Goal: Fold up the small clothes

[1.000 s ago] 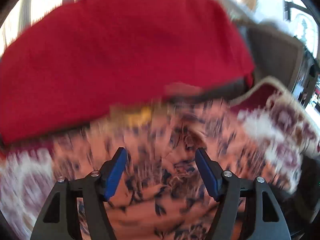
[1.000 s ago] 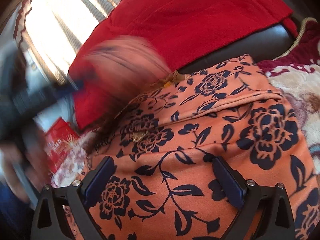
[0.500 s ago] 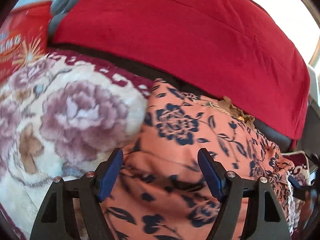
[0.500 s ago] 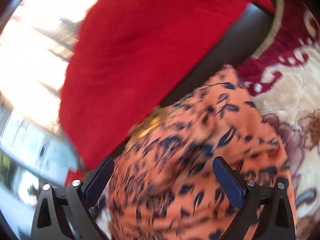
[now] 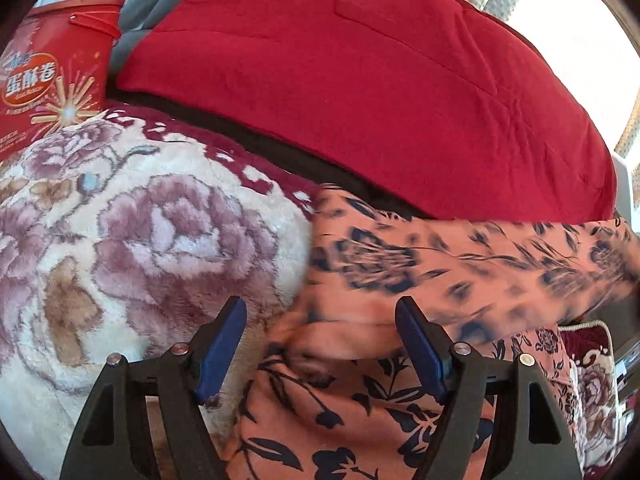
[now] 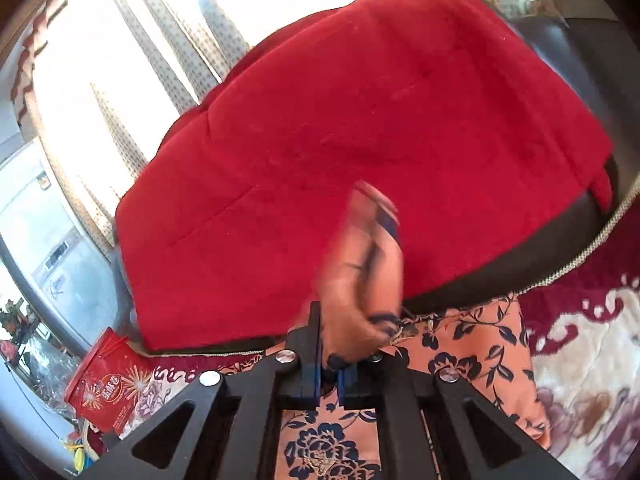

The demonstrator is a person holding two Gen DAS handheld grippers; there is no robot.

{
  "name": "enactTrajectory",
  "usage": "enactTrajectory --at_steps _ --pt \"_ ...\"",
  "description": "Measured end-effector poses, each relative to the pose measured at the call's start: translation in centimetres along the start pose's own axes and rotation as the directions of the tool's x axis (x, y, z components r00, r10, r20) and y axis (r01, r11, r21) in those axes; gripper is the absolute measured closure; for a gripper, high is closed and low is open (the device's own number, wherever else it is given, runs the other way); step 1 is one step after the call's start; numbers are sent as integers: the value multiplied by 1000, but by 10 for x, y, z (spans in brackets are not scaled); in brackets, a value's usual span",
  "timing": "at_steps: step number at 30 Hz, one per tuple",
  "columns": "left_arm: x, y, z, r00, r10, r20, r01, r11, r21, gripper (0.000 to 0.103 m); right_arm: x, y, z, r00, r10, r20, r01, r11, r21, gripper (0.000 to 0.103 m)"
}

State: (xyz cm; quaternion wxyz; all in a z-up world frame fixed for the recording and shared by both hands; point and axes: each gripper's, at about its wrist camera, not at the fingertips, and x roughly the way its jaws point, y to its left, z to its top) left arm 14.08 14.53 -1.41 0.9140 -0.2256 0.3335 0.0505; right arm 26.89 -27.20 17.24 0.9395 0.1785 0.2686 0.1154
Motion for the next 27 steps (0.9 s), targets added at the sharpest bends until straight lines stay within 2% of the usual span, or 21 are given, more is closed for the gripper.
enactTrajectory --at_steps 1,2,3,4,5,6,7,9,12,13,15,16,17,19,21,23,24,25,26,27 --pt "1 -2 -1 1000 1 -6 -1 1000 5 26 12 -14 -15 998 -37 -41 38 999 16 60" --pt "2 -2 -3 1000 0 -10 0 1000 9 26 36 -40 -39 982 -129 -139 135 990 36 23" --pt "3 -4 -5 1000 0 -21 0 1000 16 26 52 -60 -54 963 -166 -215 184 980 71 21" --pt "3 -5 -6 1000 1 -28 0 1000 26 26 66 -89 -74 941 -148 -305 204 965 162 22" --pt "3 -5 -8 1000 3 -30 -2 999 36 26 61 -105 -84 960 -75 -269 145 957 251 23" --pt "3 -6 -8 1000 2 -26 -1 999 40 26 50 -110 -82 978 -43 -205 101 954 282 22" --pt "2 -6 -9 1000 2 -23 -1 999 40 26 44 -112 -79 982 -32 -188 90 947 307 22" --pt "0 -6 -8 1000 3 -9 -2 999 35 26 37 -111 -69 984 18 -178 42 944 327 21" --pt "-1 -9 -8 1000 9 16 -9 999 45 26 40 -113 -58 980 12 -201 51 950 308 21" --pt "2 -10 -8 1000 10 7 -11 999 52 26 46 -117 -57 975 30 -221 44 945 323 22" --pt "6 -10 -9 1000 12 -9 -11 999 50 26 58 -130 -60 959 44 -281 53 943 329 29" --pt "7 -9 -9 1000 11 -14 -11 999 46 26 62 -130 -61 953 26 -301 71 950 305 51" --pt "8 -8 -9 1000 9 -16 -8 999 39 26 63 -126 -62 949 9 -316 82 958 273 88" --pt "7 -5 -8 1000 13 -7 -13 1000 27 26 64 -112 -61 944 -18 -329 93 973 213 89" --pt "3 -4 -7 1000 21 11 -21 999 24 26 45 -80 -46 959 -73 -272 99 991 86 90" --pt "2 -5 -7 1000 22 18 -22 999 32 26 26 -62 -37 971 -104 -216 110 994 17 90" --pt "4 -7 -8 1000 24 12 -24 999 37 26 19 -57 -37 970 -143 -196 141 990 -23 90" --pt "8 -8 -9 1000 27 -4 -27 999 43 26 21 -62 -44 961 -185 -206 182 983 -36 89" --pt "13 -9 -9 999 31 -28 -30 998 48 26 26 -70 -51 951 -202 -235 201 979 -27 82" --pt "19 -9 -11 998 38 -59 -35 998 52 26 43 -88 -66 920 -224 -321 236 972 -3 79"
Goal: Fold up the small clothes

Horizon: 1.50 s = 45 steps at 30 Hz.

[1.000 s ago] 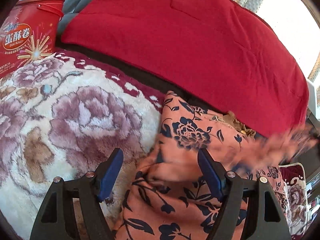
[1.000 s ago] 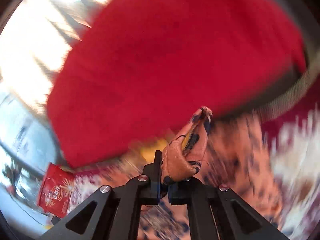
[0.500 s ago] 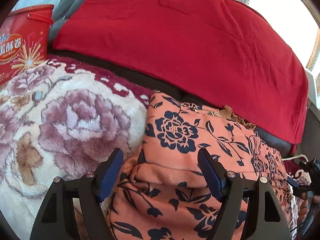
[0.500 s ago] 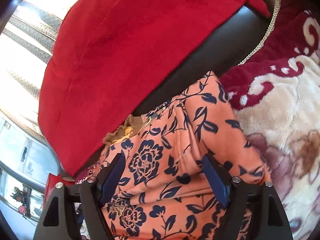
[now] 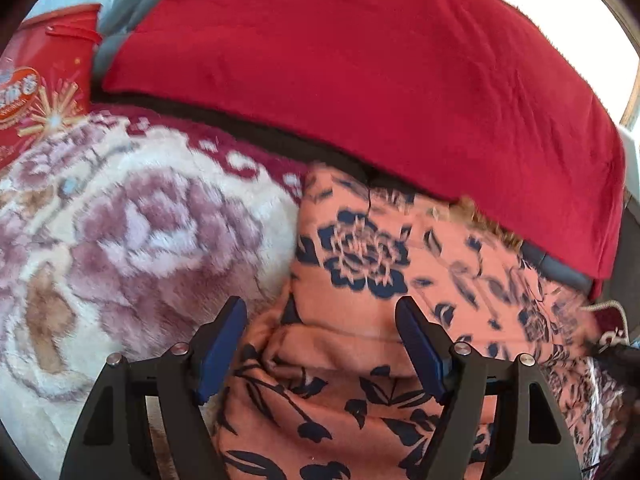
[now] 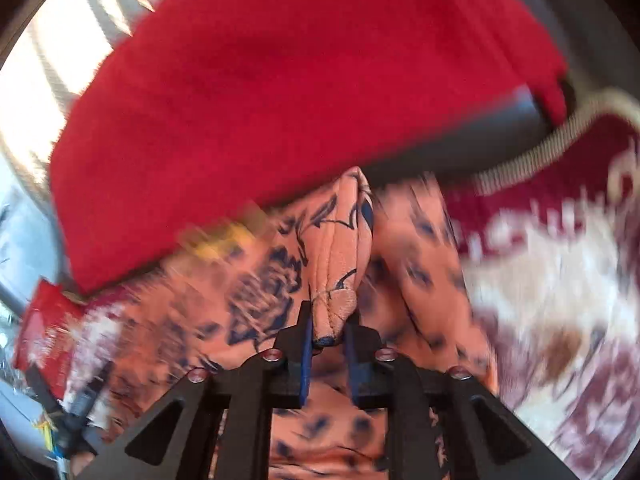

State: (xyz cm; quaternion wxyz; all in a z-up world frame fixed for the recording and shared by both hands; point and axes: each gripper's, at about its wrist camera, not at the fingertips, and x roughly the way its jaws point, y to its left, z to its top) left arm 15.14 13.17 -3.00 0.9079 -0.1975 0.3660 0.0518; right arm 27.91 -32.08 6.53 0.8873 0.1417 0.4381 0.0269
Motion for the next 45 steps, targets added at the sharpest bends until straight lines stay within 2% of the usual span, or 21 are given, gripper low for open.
enactTrajectory --at_steps 2,3,4,5,8,10,13,15,16,17,18,20,23,26,28,31,35,39,42,43,45 --pt "9 2 -1 999 20 -41 -20 1000 -1 25 19 -11 -8 997 -11 -76 12 1000 12 74" --pt "9 3 -1 999 13 -43 -13 1000 -9 25 8 -11 -9 1000 0 -15 0 1000 8 67" --pt "9 4 0 999 11 -43 -12 1000 -12 25 2 -11 -8 1000 -4 0 4 1000 12 51" --pt "9 3 0 999 16 -43 -16 1000 -8 25 -10 -10 -3 999 4 42 -5 999 31 43" --pt "11 -1 -1 998 36 -46 -35 999 14 25 -41 -2 10 985 5 170 -9 1000 23 37" --pt "12 -1 -1 998 34 -48 -34 999 14 24 -47 12 22 974 109 198 -109 994 -11 25" --pt "13 -2 -1 998 29 -51 -28 1000 11 24 -13 28 36 959 261 106 -261 965 -10 23" --pt "15 -1 1 998 24 -53 -24 1000 10 22 25 18 41 966 256 33 -257 966 35 23" --pt "15 0 1 998 19 -53 -19 1000 7 22 45 5 40 975 222 -8 -220 971 98 26" --pt "15 1 1 999 13 -52 -13 1000 3 22 60 -17 35 970 241 -23 -230 949 218 31" --pt "15 3 1 999 8 -50 -8 1000 -1 22 51 -25 30 961 274 44 -276 927 252 31" --pt "13 6 2 999 -6 -46 5 1000 -13 22 26 -22 21 959 270 88 -283 934 218 30" --pt "4 10 0 1000 -19 -15 19 999 -31 22 -16 -20 -14 954 277 117 -292 945 146 30" --pt "-29 21 -6 999 -23 40 24 1000 -20 22 -60 -27 -60 957 255 136 -268 960 86 28" --pt "-57 30 -14 998 -21 53 22 999 -25 22 -88 -37 -99 963 247 107 -253 967 43 26" --pt "-99 47 -30 997 -76 15 77 997 -30 22 -128 -72 -152 984 167 55 -166 986 -11 26" --pt "-165 72 -71 995 -99 -1 99 995 -6 22 -155 -119 -190 986 165 13 -165 982 91 26" --pt "-223 99 -111 997 -71 19 72 996 -45 22 -215 -141 -228 980 152 131 -167 980 109 26" --pt "-254 106 -131 997 -54 46 57 997 -52 22 -270 -124 -249 955 134 265 -129 991 -35 26" --pt "-256 106 -134 998 -52 46 54 997 -49 21 -279 -119 -254 949 145 279 -127 989 -82 24" --pt "-249 102 -140 998 -56 14 57 997 -45 21 -269 -117 -256 957 171 233 -151 983 -104 22"
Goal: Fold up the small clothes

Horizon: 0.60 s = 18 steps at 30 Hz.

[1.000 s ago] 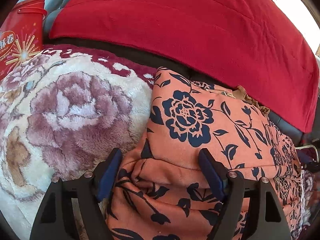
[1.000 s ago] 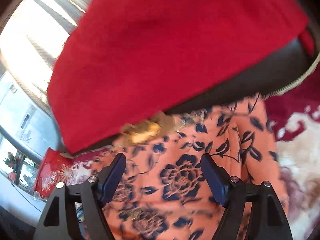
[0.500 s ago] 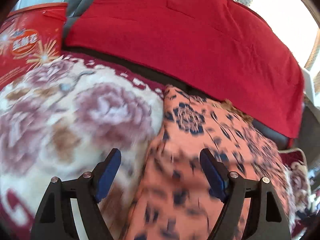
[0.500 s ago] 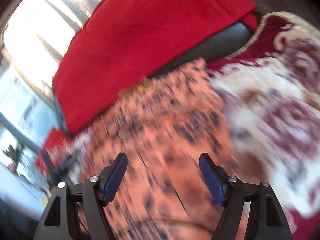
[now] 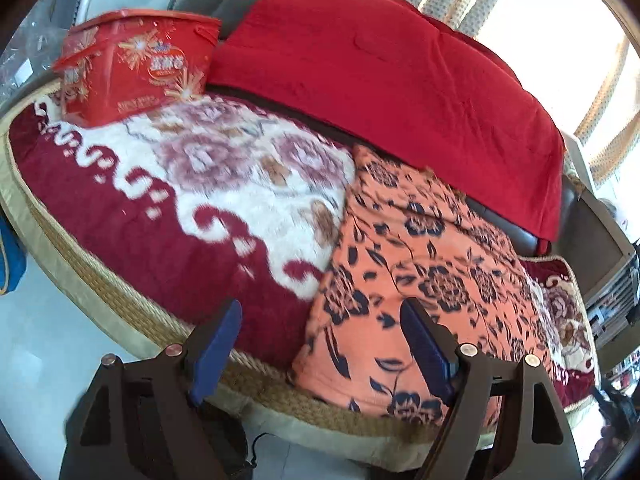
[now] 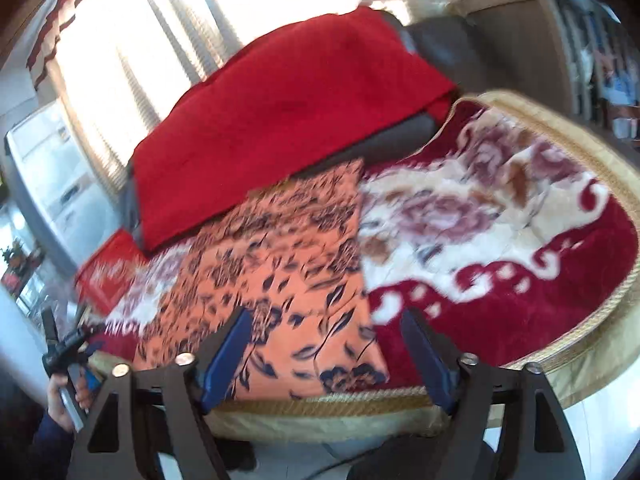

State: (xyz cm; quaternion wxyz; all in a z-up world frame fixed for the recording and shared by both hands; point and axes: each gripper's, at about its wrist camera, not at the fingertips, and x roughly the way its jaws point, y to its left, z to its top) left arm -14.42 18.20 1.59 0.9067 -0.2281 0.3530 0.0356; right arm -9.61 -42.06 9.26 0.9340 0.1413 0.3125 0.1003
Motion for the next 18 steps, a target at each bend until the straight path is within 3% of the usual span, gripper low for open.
enactTrajectory --at_steps 4,6,9,15,16,18 --pt "26 -8 -12 997 12 -82 -13 1000 -13 21 48 -25 -16 987 76 -142 -52 985 165 23" --pt "40 -13 -21 992 20 -127 -21 1000 -8 21 70 -31 -22 981 75 -182 -34 975 218 23" --pt "53 -19 -32 983 27 -183 -28 1000 -2 21 83 -31 -22 972 74 -221 -22 973 231 24" --pt "62 -23 -40 981 70 -183 -65 997 30 21 94 -27 -28 958 95 -270 -42 980 195 24" --pt "65 -21 -41 979 70 -193 -67 998 22 22 95 -26 -28 958 98 -270 -46 980 193 26" --pt "67 -20 -41 976 82 -202 -76 996 36 42 96 -25 -29 956 113 -272 -60 979 196 46"
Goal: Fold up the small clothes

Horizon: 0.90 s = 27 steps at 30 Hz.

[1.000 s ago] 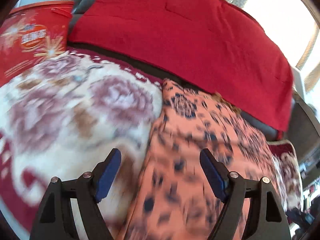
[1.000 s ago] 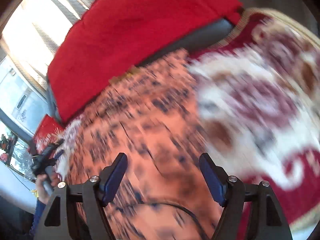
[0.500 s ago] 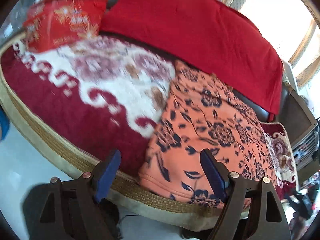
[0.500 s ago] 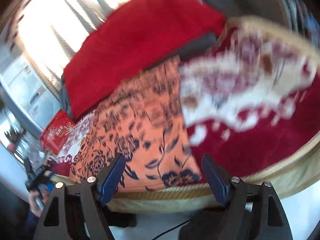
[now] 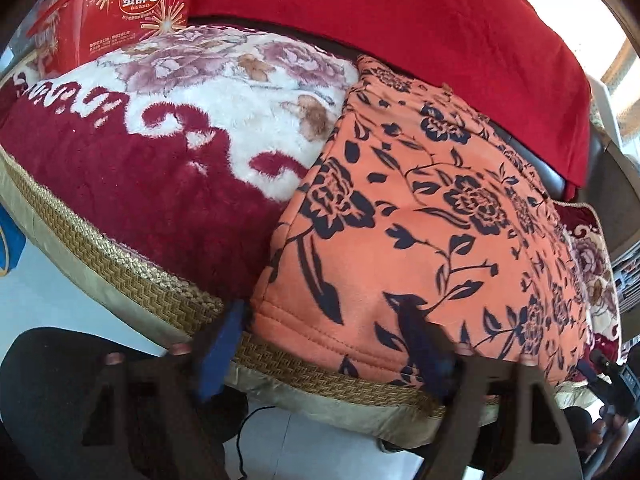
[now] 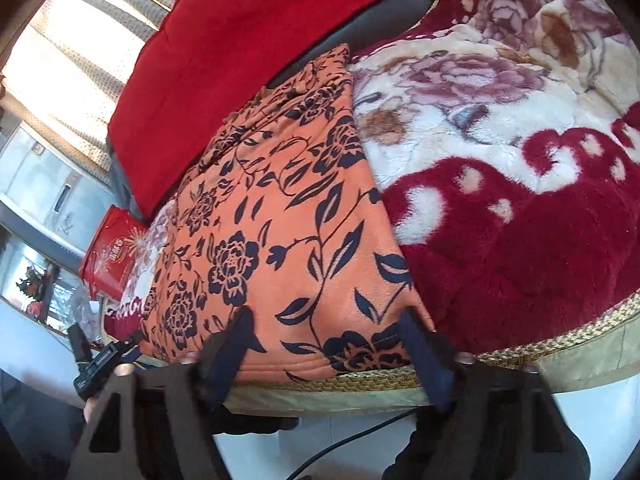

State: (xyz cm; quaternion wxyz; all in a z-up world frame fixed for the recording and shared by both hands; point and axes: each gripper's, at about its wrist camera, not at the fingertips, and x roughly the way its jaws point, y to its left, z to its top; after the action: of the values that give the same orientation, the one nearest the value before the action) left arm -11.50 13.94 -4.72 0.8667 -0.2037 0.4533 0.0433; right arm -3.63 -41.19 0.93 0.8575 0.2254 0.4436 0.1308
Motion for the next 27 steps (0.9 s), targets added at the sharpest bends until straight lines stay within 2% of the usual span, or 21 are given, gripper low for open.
enactTrajectory --at_steps 1,2,5,9,10,12,13,14,16,18,19,22,24,25,26,27 --pt "3 1 0 1000 8 -13 -8 1000 5 63 3 -1 0 1000 -3 -17 3 1000 4 58" --pt "6 3 0 999 21 -27 -21 1000 2 77 6 -3 1 999 -11 -32 11 1000 6 60" --pt "4 11 1 1000 -18 -25 17 999 -35 90 11 -4 3 998 -38 -52 39 999 14 60" --pt "-3 9 1 999 -41 -2 41 999 -29 91 8 0 1 998 -42 -49 43 999 7 60" --pt "-2 10 1 999 -42 -5 42 999 -34 88 5 1 0 998 -39 -44 40 999 6 60" --pt "2 12 2 999 -33 -21 32 998 -49 62 5 -3 0 998 -45 -40 46 999 25 60" --pt "2 14 2 1000 -17 -15 16 998 -66 45 4 -6 1 998 -55 -32 57 997 44 60" --pt "1 15 3 1000 -8 -2 8 997 -79 43 2 -6 3 998 -59 -23 60 997 43 60" --pt "-2 19 3 1000 -24 16 25 994 -102 43 -9 -1 5 995 -99 34 98 995 12 59" --pt "-2 21 3 1000 -25 18 27 994 -109 43 -19 2 6 989 -121 84 122 992 -15 52" --pt "0 20 4 1000 -21 13 22 994 -105 43 -18 2 8 988 -130 77 132 991 -23 50" --pt "7 18 3 1000 -14 -7 13 996 -87 43 12 -8 12 986 -153 -69 152 988 -19 50" --pt "6 17 2 1000 -18 -1 18 997 -75 45 16 -9 15 985 -147 -85 145 989 -29 50" --pt "6 16 2 1000 -11 -1 11 998 -68 57 15 -9 15 988 -130 -86 128 991 -29 58" --pt "7 16 1 1000 9 -8 -9 998 -58 76 15 -10 15 989 -114 -93 113 993 -22 74" --pt "7 16 2 1000 -3 -14 2 999 -54 84 15 -14 14 990 -95 -102 95 995 -3 76"
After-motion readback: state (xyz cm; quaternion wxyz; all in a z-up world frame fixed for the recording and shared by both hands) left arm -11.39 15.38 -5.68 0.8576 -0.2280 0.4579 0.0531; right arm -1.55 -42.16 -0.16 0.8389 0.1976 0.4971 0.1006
